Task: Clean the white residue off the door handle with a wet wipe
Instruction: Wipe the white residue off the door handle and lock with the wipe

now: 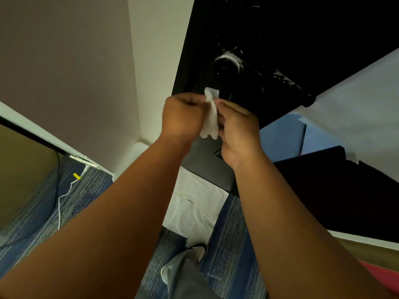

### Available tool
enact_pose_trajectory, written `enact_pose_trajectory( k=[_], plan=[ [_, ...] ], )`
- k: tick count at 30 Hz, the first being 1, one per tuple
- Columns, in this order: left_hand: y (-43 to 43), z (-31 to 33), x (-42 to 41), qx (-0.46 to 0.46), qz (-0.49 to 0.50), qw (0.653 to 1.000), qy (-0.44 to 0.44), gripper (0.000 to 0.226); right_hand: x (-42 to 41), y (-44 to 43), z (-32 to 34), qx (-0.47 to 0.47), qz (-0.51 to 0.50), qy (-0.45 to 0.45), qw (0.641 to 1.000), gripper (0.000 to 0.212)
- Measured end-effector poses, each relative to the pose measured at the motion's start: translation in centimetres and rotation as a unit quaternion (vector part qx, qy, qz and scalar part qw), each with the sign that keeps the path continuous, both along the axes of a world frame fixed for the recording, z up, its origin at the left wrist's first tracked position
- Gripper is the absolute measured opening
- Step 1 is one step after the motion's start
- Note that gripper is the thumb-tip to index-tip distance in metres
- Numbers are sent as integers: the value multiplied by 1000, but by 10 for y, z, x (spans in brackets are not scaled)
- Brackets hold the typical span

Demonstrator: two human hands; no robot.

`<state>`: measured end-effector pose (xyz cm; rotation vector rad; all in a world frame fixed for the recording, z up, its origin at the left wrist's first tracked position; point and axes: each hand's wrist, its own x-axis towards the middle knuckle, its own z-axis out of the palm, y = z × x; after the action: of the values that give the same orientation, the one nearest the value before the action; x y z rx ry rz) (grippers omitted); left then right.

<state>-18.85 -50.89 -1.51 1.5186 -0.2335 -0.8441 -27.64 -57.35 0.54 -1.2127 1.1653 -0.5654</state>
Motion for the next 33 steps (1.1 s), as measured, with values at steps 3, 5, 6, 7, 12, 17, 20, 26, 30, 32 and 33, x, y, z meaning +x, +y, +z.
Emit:
enact_pose_trajectory(
  k=[3,5,6,7,12,17,20,26,30,32,33],
  plan=[
    [-1,6,8,2,76,996,51,14,3,-1,5,14,-18,-6,1000,16],
    [-9,14,10,-37,100,989,105,14,6,-2,10,24,-33,-36,999,18],
    [-13,21,10,-60,100,985,123,15,8,-3,13,21,-29,-45,998,20],
    [-17,27,9,-80,96,983,134,16,10,-3,15,13,-23,-46,999,21],
    [-29,49,13,-90,86,988,93,29,19,-7,21,-29,-22,-29,999,18],
    [-32,42,13,-4,38,969,-246,25,23,-8,18,-11,-23,-39,999,13],
    [-34,46,17,15,30,965,-260,25,23,-9,17,-7,-23,-44,999,10],
    [-38,39,25,23,55,991,-123,27,24,-11,17,4,-35,-52,998,11],
    [-30,36,16,-19,17,967,-255,17,24,-9,17,11,-30,-65,997,13],
    [-30,35,17,-19,-4,948,-317,23,24,-8,16,13,-33,-66,997,11],
    [-31,36,19,-12,-9,944,-331,23,25,-8,16,13,-36,-65,997,9]
  ],
)
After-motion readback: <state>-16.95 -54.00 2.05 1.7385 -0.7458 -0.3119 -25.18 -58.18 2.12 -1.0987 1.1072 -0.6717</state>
